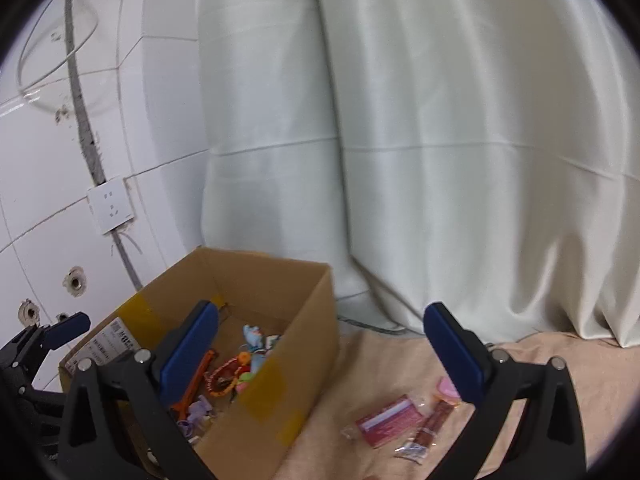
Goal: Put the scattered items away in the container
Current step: 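Withdraw both open tools toward the remaining items on the cloth, then lower the left tool onto the red snack packet and grasp it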
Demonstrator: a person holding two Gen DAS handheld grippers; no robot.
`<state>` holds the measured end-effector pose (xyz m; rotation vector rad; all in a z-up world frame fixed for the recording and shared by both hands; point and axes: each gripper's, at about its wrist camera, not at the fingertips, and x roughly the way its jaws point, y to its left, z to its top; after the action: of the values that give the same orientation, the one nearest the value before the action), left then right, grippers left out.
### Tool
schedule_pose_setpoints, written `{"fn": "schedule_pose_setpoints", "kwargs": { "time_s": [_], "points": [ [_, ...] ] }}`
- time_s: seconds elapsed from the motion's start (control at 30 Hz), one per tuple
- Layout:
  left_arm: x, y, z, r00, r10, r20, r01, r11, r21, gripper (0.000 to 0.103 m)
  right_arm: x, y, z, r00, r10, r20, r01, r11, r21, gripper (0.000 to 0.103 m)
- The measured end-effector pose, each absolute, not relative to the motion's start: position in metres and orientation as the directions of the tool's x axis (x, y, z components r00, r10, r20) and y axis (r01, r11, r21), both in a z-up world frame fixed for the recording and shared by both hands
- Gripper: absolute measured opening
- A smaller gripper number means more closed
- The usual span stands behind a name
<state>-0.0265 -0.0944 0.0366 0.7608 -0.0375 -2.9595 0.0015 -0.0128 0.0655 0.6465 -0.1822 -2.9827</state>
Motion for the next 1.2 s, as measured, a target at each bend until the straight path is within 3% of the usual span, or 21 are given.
{"fn": "schedule_pose_setpoints", "kwargs": {
  "time_s": [0.5,1.2],
  "points": [
    [-0.047,0.019,0.031,-0.883,0.009,-0.469,-0.049,-0.996,0.073,0.094,0.016,0.073,0.048,-0.884,-0.020,-0.468,-0.038,-0.993,0.114,0.103],
    [-0.141,0.060,-0.113,-0.655,0.020,-0.756,-0.100,-0.993,0.060,0.094,0.007,0.144,-0.014,-0.786,0.022,-0.618,-0.126,-0.984,0.125,0.103]
  ]
}}
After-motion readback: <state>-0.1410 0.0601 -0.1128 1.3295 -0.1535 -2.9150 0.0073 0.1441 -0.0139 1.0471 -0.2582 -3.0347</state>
